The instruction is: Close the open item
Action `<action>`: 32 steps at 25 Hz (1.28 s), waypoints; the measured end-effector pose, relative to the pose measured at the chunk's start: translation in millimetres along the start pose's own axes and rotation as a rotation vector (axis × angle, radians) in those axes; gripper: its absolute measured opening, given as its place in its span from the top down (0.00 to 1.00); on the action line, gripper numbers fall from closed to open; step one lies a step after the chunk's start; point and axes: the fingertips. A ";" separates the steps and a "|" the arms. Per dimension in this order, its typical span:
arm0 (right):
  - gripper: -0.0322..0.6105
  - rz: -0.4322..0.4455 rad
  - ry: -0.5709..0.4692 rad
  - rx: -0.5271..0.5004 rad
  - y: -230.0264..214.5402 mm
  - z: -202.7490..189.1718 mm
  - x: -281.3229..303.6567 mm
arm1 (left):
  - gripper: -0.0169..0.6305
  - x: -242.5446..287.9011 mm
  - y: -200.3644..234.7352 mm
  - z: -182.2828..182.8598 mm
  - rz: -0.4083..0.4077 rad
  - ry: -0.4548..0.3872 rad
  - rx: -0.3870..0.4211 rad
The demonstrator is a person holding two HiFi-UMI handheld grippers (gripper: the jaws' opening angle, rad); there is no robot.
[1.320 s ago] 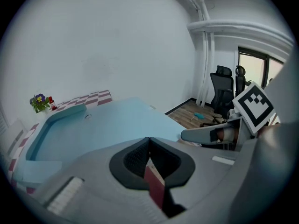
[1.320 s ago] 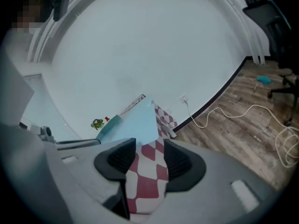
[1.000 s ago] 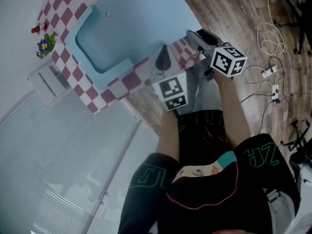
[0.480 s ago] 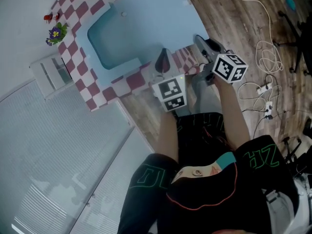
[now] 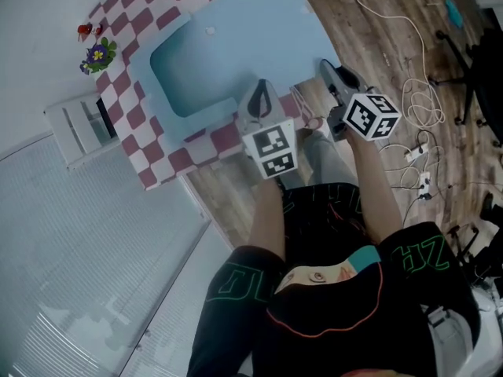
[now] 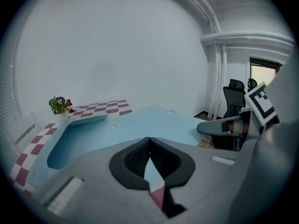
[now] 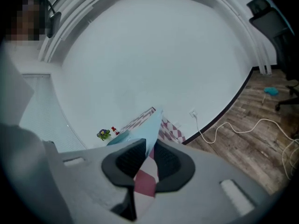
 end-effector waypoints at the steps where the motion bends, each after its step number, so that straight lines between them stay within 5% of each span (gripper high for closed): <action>1: 0.86 -0.007 -0.009 -0.016 3.2 4.2 -0.5 | 0.96 -0.3 3.5 2.1 -0.002 -0.007 -0.003; 14: 0.92 -0.011 -0.083 -0.209 64.2 55.3 -0.3 | 0.96 -8.4 59.0 25.6 0.007 -0.082 -0.074; 32: 0.93 0.183 -0.174 -0.412 184.4 80.5 20.2 | 0.96 -49.2 142.3 29.1 0.112 -0.116 -0.114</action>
Point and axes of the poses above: the fingertips, and each gripper's own axes: x forward along the fingers, y to its left, z out of its top, and after that the axes turned 6 degrees about -z, right-handed
